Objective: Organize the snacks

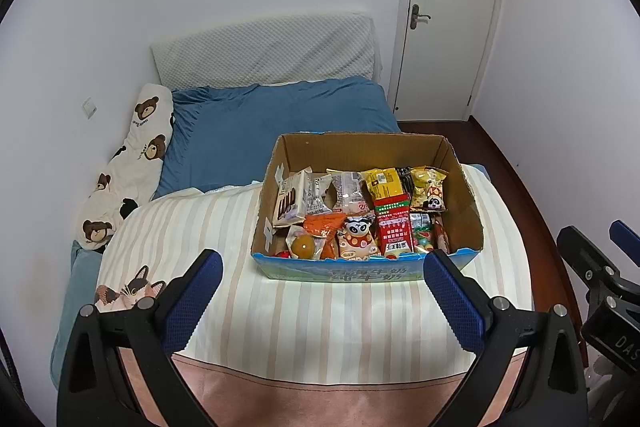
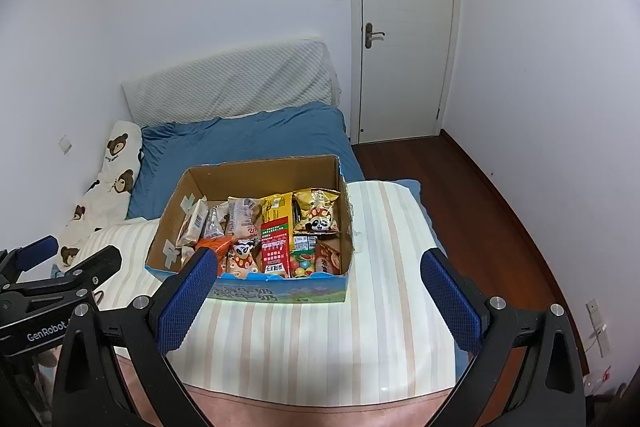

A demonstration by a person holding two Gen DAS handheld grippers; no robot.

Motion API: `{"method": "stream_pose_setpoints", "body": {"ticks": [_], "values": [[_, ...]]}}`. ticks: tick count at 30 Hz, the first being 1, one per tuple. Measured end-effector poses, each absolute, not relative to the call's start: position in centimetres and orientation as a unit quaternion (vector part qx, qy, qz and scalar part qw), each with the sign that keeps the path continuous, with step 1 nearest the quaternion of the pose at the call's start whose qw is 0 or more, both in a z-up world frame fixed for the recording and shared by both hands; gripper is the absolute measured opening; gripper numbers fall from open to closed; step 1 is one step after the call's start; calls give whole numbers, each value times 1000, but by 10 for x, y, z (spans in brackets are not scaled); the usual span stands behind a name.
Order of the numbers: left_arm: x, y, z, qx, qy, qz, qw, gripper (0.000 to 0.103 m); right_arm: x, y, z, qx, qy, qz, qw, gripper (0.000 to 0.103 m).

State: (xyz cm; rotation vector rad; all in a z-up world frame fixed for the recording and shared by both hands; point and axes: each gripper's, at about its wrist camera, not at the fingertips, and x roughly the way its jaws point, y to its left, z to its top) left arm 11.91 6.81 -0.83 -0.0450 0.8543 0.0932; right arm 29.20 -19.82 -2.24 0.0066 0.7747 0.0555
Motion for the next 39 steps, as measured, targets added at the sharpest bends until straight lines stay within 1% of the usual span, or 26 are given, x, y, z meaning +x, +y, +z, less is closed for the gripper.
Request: {"method": "stream_pose_setpoints", "body": {"ticks": [39], "values": [[107, 67, -1, -28, 409, 44, 911, 103, 284, -197, -13, -4, 370, 32, 929, 103]]}}
